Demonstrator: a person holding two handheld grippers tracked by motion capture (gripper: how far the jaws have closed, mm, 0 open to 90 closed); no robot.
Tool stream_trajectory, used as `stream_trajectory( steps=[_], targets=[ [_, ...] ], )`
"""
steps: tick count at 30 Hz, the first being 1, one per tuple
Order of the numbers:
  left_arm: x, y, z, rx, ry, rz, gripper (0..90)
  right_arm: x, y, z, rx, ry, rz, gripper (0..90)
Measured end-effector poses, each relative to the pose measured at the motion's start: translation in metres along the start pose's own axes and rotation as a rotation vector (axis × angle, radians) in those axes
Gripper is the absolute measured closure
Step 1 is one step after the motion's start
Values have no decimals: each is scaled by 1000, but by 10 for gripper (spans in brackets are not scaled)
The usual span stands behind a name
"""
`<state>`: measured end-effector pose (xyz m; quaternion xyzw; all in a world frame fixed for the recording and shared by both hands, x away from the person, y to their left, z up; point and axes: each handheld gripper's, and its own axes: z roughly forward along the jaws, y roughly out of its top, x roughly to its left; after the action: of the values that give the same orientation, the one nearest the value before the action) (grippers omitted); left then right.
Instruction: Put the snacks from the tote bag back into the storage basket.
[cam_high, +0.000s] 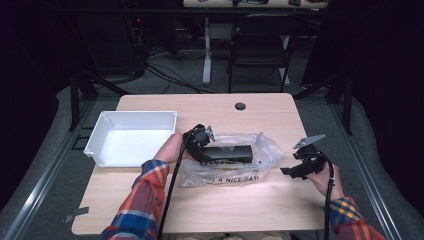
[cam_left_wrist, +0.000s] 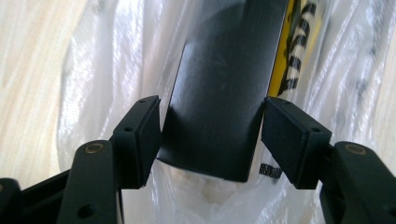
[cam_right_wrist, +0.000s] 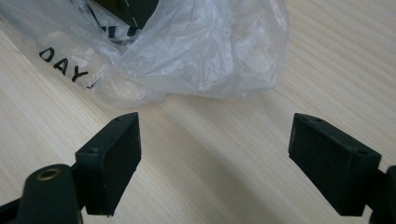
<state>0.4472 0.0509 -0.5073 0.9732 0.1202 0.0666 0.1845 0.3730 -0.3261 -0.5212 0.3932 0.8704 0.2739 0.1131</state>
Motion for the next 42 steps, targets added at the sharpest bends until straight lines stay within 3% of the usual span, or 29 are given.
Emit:
stream_trajectory(
  steps=[2,11,16,21,25,31,36,42],
  targets=[
    [0,-1,4,27,9,-2,362,0,0,1,-4,-3,2,165],
    [-8,-12,0,-16,-14,1,407,1,0,2,-4,-3,6,171],
    [-11,-17,-5,30,-18,17,421,1,0,2,6,-8,3,174],
    [-15,-22,-10,67,-24,4,422,1,0,2,2,-11,4,174],
    [-13,-17,-8,68,-21,-10,413,2,0,2,7,-9,2,174],
    [-14,-4,-1,86,-8,1,400,2,1,1,3,-12,0,176],
    [-13,-1,0,71,-15,-3,383,2,0,1,3,-16,2,177],
    [-12,1,8,100,-37,-9,340,2,0,2,8,-9,0,177]
  ],
)
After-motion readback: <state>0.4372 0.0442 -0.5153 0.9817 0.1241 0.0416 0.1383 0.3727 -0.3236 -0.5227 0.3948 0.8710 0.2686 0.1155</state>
